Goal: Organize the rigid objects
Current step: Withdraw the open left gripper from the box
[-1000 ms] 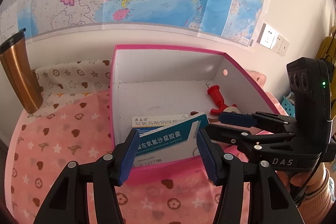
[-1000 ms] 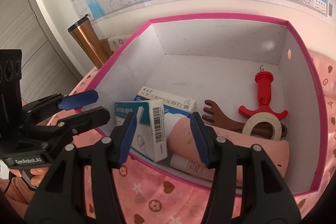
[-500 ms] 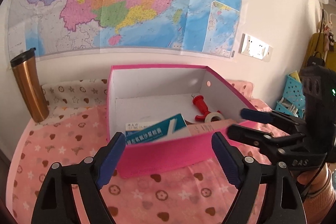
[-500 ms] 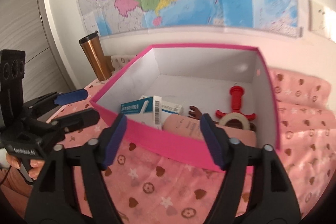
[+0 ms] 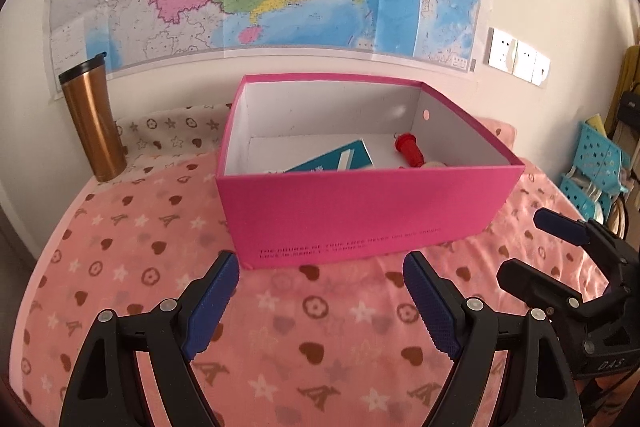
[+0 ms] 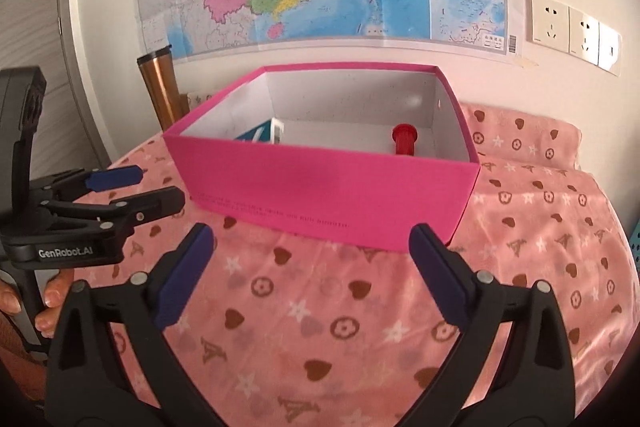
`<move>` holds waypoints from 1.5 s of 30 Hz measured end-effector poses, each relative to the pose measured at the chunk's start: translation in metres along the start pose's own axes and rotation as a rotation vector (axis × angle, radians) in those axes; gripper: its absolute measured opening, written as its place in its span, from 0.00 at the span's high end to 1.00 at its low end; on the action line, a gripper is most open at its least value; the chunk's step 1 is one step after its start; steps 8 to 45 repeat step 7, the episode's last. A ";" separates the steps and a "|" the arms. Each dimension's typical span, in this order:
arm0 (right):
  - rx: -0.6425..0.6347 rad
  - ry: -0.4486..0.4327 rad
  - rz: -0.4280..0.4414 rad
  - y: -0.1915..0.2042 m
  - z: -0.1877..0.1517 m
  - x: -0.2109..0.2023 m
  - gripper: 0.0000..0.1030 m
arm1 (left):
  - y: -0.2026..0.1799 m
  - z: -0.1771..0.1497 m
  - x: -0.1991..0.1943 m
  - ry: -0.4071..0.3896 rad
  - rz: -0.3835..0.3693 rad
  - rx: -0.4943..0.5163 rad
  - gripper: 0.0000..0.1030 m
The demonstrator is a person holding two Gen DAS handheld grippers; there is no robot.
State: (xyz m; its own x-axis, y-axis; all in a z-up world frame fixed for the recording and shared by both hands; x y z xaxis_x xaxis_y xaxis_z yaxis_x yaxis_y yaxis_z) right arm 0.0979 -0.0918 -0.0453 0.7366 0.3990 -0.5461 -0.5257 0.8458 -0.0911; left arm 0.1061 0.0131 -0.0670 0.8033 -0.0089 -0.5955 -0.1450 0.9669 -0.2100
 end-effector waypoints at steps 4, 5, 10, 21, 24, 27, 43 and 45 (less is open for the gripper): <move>-0.008 0.002 0.005 0.005 -0.004 -0.003 0.04 | -0.002 -0.006 -0.004 -0.018 0.031 0.024 0.16; -0.008 0.001 0.009 0.006 -0.005 -0.004 0.04 | -0.002 -0.007 -0.003 -0.011 0.038 0.024 0.17; -0.012 0.004 0.008 0.008 -0.007 -0.005 0.04 | -0.003 -0.012 0.000 0.007 0.030 0.024 0.16; -0.012 0.004 0.008 0.008 -0.007 -0.005 0.04 | -0.003 -0.012 0.000 0.007 0.030 0.024 0.16; -0.012 0.004 0.008 0.008 -0.007 -0.005 0.04 | -0.003 -0.012 0.000 0.007 0.030 0.024 0.16; -0.012 0.004 0.008 0.008 -0.007 -0.005 0.04 | -0.003 -0.012 0.000 0.007 0.030 0.024 0.16; -0.012 0.004 0.008 0.008 -0.007 -0.005 0.04 | -0.003 -0.012 0.000 0.007 0.030 0.024 0.16; -0.012 0.004 0.008 0.008 -0.007 -0.005 0.04 | -0.003 -0.012 0.000 0.007 0.030 0.024 0.16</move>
Point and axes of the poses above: each gripper's, at about its wrist camera, not at the fingertips, and x roughly the way its jaws point, y to its left, z to its top, the point moved 9 cm from there along x, roughly the way its jaws point, and after that the axes turned 11 degrees about -x, right-handed, at the moved point
